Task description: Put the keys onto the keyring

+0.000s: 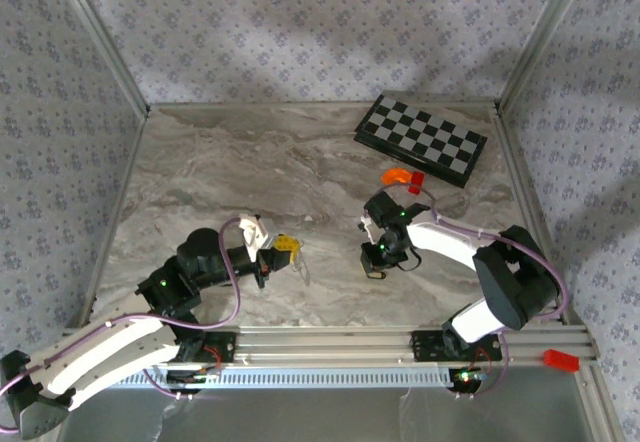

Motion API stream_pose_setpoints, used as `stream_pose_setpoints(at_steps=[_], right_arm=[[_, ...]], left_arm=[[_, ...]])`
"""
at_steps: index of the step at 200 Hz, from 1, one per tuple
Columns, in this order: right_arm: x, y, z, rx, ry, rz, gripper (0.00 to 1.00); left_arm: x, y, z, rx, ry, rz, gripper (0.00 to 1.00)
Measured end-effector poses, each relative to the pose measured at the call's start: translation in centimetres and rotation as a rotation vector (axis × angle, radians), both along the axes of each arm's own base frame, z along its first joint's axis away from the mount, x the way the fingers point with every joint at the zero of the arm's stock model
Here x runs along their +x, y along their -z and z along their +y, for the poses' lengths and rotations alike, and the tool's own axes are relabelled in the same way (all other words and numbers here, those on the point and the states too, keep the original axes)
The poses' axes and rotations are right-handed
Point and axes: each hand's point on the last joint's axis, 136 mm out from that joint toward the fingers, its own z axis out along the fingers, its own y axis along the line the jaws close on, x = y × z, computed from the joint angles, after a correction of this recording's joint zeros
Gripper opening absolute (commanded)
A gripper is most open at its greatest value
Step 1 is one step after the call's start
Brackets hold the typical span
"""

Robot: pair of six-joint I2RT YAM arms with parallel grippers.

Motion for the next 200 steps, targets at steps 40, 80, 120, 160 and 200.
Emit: stream_pose_setpoints(at_steps=[40,80,120,160,200], right_arm=[[-0.05,0.09,0.02,-0.002,-0.001,0.003,0.18],[-0.06,0.17,0.02,-0.003,-0.001,0.005,0.18],[-0.02,0.19,0.07,-0.002,-0.002,0.004,0.13],[-0.02,0.22,0.06,-0.002,-0.001,0.005,0.08],[0.33,-0.22,0.37,0.032,0.002,-0.036,0.03]], left_arm=[[-0.02,0.00,-0.01,0.000,0.001,0.000,0.00],[-0.02,0.00,-0.01,0.000,0.001,0.000,0.00],[-0.02,0.00,-0.01,0.000,0.001,0.000,0.00],[-0.03,-0.02,0.00,-0.001,0.001,0.000,0.00],[-0.03,-0.02,0.00,-0.001,0.001,0.000,0.00]])
